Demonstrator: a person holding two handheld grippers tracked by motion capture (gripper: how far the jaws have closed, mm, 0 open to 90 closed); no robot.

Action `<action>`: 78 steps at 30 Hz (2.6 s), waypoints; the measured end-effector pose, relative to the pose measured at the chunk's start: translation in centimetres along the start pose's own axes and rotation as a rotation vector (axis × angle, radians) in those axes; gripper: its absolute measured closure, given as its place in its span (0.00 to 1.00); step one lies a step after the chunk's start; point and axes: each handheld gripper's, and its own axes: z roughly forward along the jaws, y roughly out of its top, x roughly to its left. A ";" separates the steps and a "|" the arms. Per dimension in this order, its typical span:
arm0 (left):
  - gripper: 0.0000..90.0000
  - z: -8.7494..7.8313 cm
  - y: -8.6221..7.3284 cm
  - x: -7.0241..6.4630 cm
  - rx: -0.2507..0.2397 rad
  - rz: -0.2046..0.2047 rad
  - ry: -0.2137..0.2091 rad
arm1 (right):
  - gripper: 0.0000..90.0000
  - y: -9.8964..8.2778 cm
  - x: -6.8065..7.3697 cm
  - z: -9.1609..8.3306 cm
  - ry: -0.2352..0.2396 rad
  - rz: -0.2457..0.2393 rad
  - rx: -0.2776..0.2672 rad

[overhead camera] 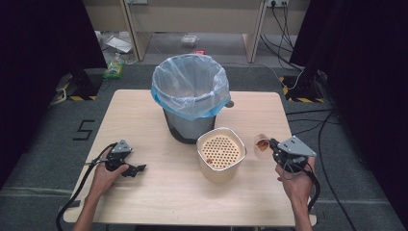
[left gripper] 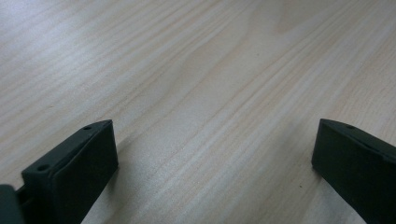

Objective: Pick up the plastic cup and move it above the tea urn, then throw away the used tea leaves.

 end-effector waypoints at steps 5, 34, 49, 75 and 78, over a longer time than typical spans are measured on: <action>0.00 0.0 0.0 0.0 0.000 0.000 0.000 | 0.97 1.0 -0.5 -0.1 -0.020 -0.009 -0.040; 0.00 0.0 0.0 0.0 0.000 0.003 0.002 | 0.97 7.3 6.1 3.7 -0.150 -0.441 -0.227; 0.00 0.0 0.0 0.0 -0.001 0.003 0.003 | 0.97 5.7 9.0 4.5 -0.329 -0.655 -0.324; 0.00 0.0 0.0 0.0 -0.001 0.003 0.003 | 0.98 5.4 11.3 4.2 -0.487 -0.799 -0.394; 0.00 0.0 0.0 0.0 -0.001 0.002 0.002 | 0.98 5.2 11.5 4.5 -0.483 -0.816 -0.389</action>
